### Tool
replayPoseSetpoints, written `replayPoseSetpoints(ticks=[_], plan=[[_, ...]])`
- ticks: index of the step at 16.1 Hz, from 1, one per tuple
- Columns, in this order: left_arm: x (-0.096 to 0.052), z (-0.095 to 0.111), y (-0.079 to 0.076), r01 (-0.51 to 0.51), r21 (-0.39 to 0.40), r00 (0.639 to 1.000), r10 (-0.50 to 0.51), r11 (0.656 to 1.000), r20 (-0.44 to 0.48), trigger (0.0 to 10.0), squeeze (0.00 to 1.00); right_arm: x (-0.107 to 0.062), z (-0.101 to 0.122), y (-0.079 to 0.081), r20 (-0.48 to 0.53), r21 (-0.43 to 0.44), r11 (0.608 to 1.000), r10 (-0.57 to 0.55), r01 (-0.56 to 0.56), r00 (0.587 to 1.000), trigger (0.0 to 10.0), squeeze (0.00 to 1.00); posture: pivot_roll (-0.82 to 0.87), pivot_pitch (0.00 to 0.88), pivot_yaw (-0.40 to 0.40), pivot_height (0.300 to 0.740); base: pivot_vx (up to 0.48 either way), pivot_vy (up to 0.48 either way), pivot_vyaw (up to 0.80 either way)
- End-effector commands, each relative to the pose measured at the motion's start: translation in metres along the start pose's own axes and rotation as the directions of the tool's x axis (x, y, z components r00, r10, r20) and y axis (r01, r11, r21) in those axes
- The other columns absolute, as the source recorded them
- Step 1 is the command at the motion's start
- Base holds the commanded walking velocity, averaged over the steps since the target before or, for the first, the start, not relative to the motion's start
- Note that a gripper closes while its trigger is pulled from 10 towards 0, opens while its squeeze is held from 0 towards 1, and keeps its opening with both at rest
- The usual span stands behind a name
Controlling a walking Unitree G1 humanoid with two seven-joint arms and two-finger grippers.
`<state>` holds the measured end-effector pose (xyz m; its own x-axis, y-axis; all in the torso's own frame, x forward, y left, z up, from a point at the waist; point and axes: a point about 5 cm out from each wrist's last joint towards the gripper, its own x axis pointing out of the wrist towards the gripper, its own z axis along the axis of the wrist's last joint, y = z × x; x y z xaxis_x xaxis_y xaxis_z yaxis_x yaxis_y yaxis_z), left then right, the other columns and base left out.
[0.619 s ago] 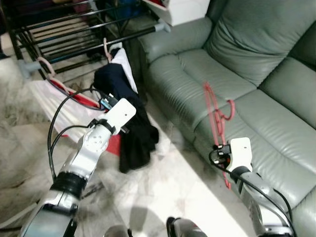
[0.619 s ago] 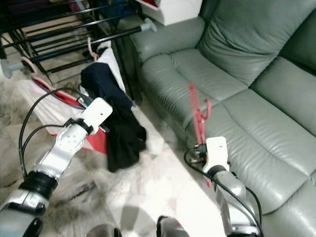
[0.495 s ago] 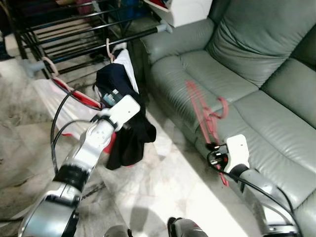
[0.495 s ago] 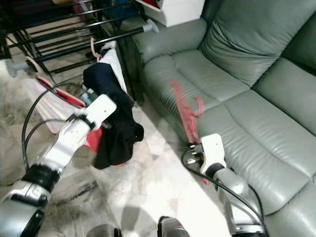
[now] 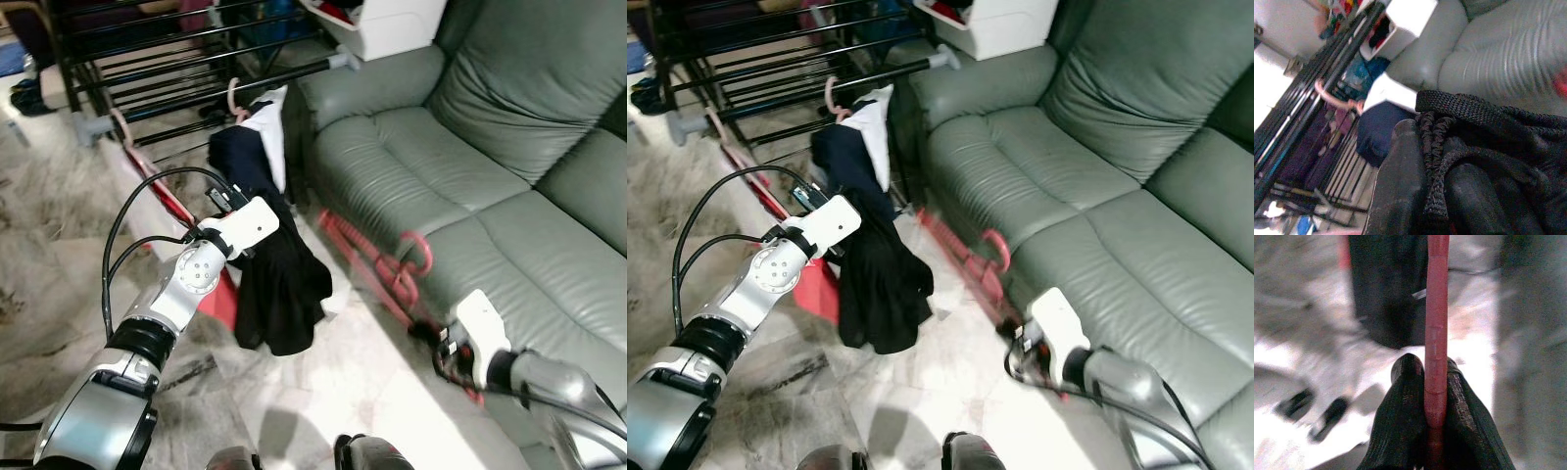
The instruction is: Hang hanger
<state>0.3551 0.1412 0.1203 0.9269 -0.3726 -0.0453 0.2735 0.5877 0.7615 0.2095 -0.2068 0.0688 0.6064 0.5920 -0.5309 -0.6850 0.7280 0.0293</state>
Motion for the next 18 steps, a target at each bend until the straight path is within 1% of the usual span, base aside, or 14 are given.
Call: replayPoseSetpoints(ticks=[1, 3, 4, 5, 6, 7, 8, 9, 11, 13, 14, 16, 17, 18], plan=[[0.003, 0.004, 0.004, -0.013, 0.023, 1.0, 0.013, 1.0, 0.015, 10.0, 0.0, 0.001, 0.003, 0.009, 0.006, -0.005, 0.998, 0.066, -0.066, 0.998, 10.0, 0.0, -0.07, 0.055, 0.023, 0.74, 0.0, 0.0, 0.0], [0.003, 0.004, 0.002, -0.008, 0.012, 1.0, 0.008, 1.0, 0.024, 10.0, 0.0, 0.001, -0.002, 0.019, -0.022, 0.015, 0.989, 0.145, -0.144, 0.989, 10.0, 0.0, -0.07, 0.055, 0.023, 0.74, 0.0, 0.0, 0.0], [0.003, 0.011, 0.001, 0.016, -0.026, 0.998, -0.015, 1.0, 0.069, 10.0, 0.0, 0.001, -0.006, 0.019, -0.034, 0.007, 0.99, 0.142, -0.142, 0.989, 10.0, 0.0, -0.07, 0.061, 0.024, 0.74, 0.0, 0.0, 0.0], [0.002, 0.019, -0.001, 0.053, -0.061, 0.989, -0.044, 0.997, 0.139, 10.0, 0.0, 0.002, -0.007, 0.017, -0.042, -0.016, 0.993, 0.115, -0.116, 0.992, 10.0, 0.0, -0.07, 0.062, 0.024, 0.74, 0.0, 0.0, 0.0], [0.0, 0.022, -0.002, 0.073, -0.08, 0.983, -0.058, 0.994, 0.173, 10.0, 0.0, 0.002, -0.008, 0.016, -0.046, -0.015, 0.994, 0.106, -0.106, 0.993, 10.0, 0.0, -0.07, 0.062, 0.024, 0.74, 0.0, 0.0, 0.0], [-0.002, 0.025, -0.005, 0.104, -0.092, 0.975, -0.083, 0.99, 0.208, 10.0, 0.0, 0.003, -0.008, 0.015, -0.05, -0.01, 0.994, 0.108, -0.108, 0.993, 10.0, 0.0, -0.07, 0.062, 0.024, 0.74, 0.0, 0.0, 0.0], [-0.007, 0.028, -0.011, 0.164, -0.089, 0.957, -0.136, 0.982, 0.258, 10.0, 0.0, 0.004, -0.009, 0.015, -0.057, -0.02, 0.995, 0.101, -0.102, 0.993, 10.0, 0.0, -0.07, 0.063, 0.024, 0.74, 0.0, 0.0, 0.0], [-0.008, 0.029, -0.012, 0.174, -0.093, 0.953, -0.144, 0.98, 0.266, 10.0, 0.0, 0.005, -0.009, 0.015, -0.055, -0.016, 0.995, 0.102, -0.103, 0.993, 10.0, 0.0, -0.07, 0.063, 0.024, 0.74, 0.0, 0.0, 0.0], [-0.012, 0.035, -0.017, 0.227, -0.1, 0.931, -0.186, 0.969, 0.315, 10.0, 0.0, 0.01, -0.011, 0.015, -0.057, -0.022, 0.996, 0.088, -0.09, 0.994, 10.0, 0.0, -0.07, 0.064, 0.02, 0.74, 0.0, 0.0, 0.0], [-0.015, 0.042, -0.018, 0.26, -0.101, 0.911, -0.21, 0.96, 0.354, 10.0, 0.0, 0.017, -0.01, 0.01, -0.041, 0.001, 1.0, 0.029, -0.029, 0.999, 10.0, 0.0, -0.06, 0.065, 0.018, 0.74, 0.0, 0.0, 0.0], [-0.017, 0.051, -0.017, 0.272, -0.103, 0.896, -0.212, 0.957, 0.39, 10.0, 0.0, 0.021, -0.011, 0.008, -0.044, 0.026, 1.0, -0.006, 0.007, 0.999, 10.0, 0.0, -0.06, 0.065, 0.017, 0.74, 0.0, 0.0, 0.0], [-0.017, 0.065, -0.017, 0.282, -0.119, 0.878, -0.207, 0.952, 0.432, 10.0, 0.0, 0.025, -0.016, 0.001, -0.063, 0.065, 0.995, -0.075, 0.079, 0.995, 10.0, 0.0, -0.06, 0.064, 0.016, 0.74, 0.0, 0.0, 0.0], [-0.017, 0.067, -0.016, 0.277, -0.121, 0.878, -0.201, 0.953, 0.434, 10.0, 0.0, 0.026, -0.016, 0.0, -0.063, 0.07, 0.994, -0.085, 0.09, 0.994, 10.0, 0.0, -0.06, 0.064, 0.016, 0.74, 0.0, 0.0, 0.0], [-0.017, 0.072, -0.01, 0.246, -0.12, 0.879, -0.169, 0.962, 0.447, 10.0, 0.0, 0.027, -0.013, -0.013, -0.039, 0.14, 0.971, -0.191, 0.195, 0.981, 10.0, 0.0, -0.06, 0.061, 0.016, 0.74, 0.0, 0.0, 0.0]])
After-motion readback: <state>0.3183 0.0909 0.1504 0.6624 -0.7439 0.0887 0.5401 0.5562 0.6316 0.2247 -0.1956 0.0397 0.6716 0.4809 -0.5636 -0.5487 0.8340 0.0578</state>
